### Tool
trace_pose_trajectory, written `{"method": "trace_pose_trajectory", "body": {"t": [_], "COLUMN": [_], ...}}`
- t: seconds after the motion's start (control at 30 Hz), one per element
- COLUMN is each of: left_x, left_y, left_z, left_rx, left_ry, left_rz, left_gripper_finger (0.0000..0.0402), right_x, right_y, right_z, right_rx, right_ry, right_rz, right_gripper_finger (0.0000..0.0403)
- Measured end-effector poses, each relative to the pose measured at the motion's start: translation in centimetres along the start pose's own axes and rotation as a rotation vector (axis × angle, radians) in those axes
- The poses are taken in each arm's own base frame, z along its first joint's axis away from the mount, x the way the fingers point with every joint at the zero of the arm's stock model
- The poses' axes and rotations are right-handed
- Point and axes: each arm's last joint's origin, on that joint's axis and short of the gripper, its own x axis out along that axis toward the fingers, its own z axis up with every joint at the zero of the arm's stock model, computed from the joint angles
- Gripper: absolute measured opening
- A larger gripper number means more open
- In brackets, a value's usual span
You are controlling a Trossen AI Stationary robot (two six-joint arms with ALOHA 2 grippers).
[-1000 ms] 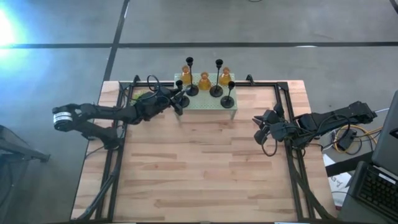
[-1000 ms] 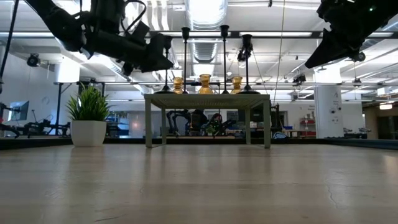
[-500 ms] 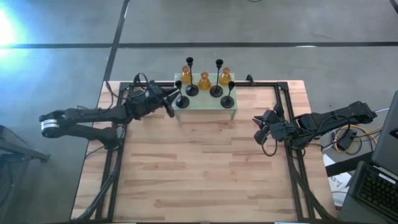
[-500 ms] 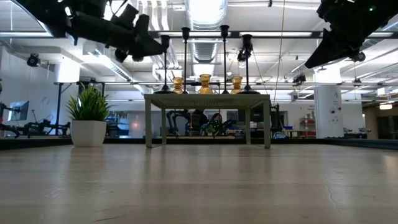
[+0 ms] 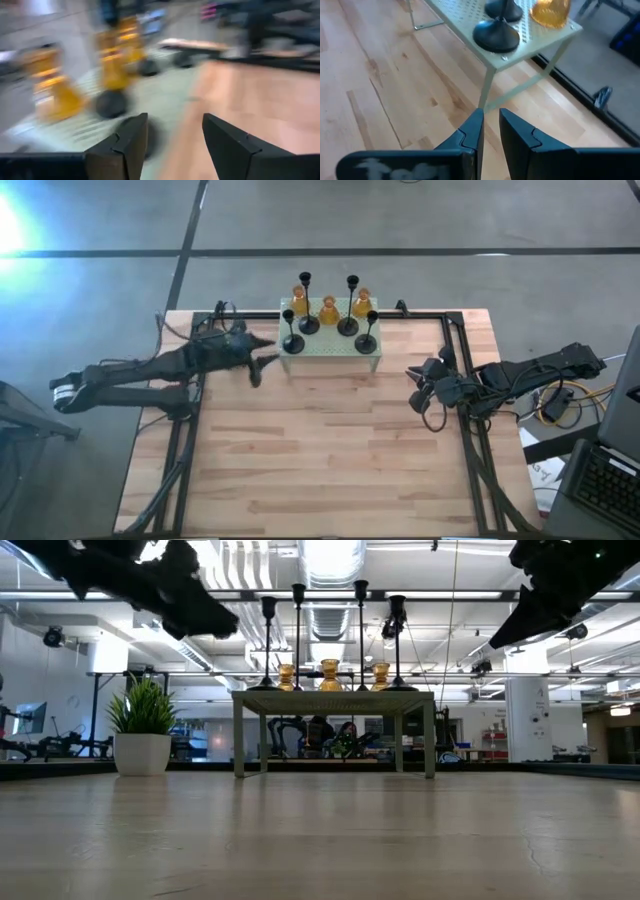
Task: Pick & Place candle stick holders
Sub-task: Return to Home Position
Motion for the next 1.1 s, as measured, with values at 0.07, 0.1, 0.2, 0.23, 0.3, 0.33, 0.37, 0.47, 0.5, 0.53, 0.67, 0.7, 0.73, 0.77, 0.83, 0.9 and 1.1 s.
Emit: {"method": "trace_pose_trajectory", "body": {"t": [0.07,0.1,0.2,0.23,0.3,0.33,0.37,0.47,0.5,0.53,0.67,0.7,0.73,0.77,0.83,0.9,1.1], "left_x": [-1.0,-1.4,-2.4,-2.7,-3.1,-3.3,-3.5,-3.9,-4.1,-4.1,-4.3,-4.3,-4.2,-4.2,-4.2,-4.2,-4.2], "left_y": [-0.5,-0.7,-1.3,-1.4,-1.4,-1.4,-1.5,-1.6,-1.6,-1.6,-1.8,-1.8,-1.8,-1.8,-1.9,-1.9,-2.0], "left_z": [-0.3,-0.6,-2.1,-2.7,-4.0,-4.7,-5.4,-6.9,-7.4,-7.9,-9.7,-10.1,-10.5,-11.0,-11.6,-11.9,-11.9], "left_rx": [0.013,0.018,0.02,0.014,-0.012,-0.031,-0.047,-0.072,-0.073,-0.073,-0.058,-0.047,-0.038,-0.027,-0.009,0.011,0.064], "left_ry": [-0.036,-0.056,-0.137,-0.156,-0.174,-0.167,-0.16,-0.159,-0.156,-0.152,-0.145,-0.149,-0.153,-0.161,-0.162,-0.135,-0.147], "left_rz": [-0.164,-0.24,-0.419,-0.442,-0.455,-0.456,-0.458,-0.474,-0.486,-0.496,-0.531,-0.531,-0.531,-0.53,-0.529,-0.529,-0.566], "left_gripper_finger": [0.0191,0.0189,0.0181,0.0178,0.0174,0.0171,0.0169,0.0162,0.0158,0.0153,0.0126,0.0116,0.0106,0.0095,0.0072,0.0046,0.0007], "right_x": [0.1,0.2,0.6,0.8,1.1,1.2,1.3,1.6,1.8,2.0,2.5,2.6,2.7,2.8,2.9,2.9,3.0], "right_y": [0.4,0.7,1.9,2.3,2.9,3.0,3.1,2.8,2.7,2.6,2.1,2.0,1.8,1.7,1.4,1.1,0.5], "right_z": [0.0,0.0,0.0,-0.1,-0.6,-0.8,-1.1,-2.2,-2.7,-3.2,-4.9,-5.4,-5.9,-6.3,-7.0,-7.7,-9.4], "right_rx": [-0.031,-0.058,-0.123,-0.145,-0.191,-0.202,-0.207,-0.191,-0.192,-0.187,-0.173,-0.176,-0.178,-0.173,-0.164,-0.168,-0.176], "right_ry": [-0.022,-0.038,-0.13,-0.168,-0.233,-0.263,-0.283,-0.296,-0.289,-0.286,-0.327,-0.341,-0.355,-0.372,-0.395,-0.405,-0.462], "right_rz": [0.039,0.075,0.255,0.333,0.475,0.527,0.556,0.566,0.565,0.566,0.574,0.576,0.578,0.58,0.602,0.633,0.711], "right_gripper_finger": [0.0052,0.0052,0.0052,0.0052,0.0052,0.0052,0.0052,0.0052,0.0052,0.0052,0.0052,0.0052,0.0052,0.0051,0.0046,0.0034,0.0009]}}
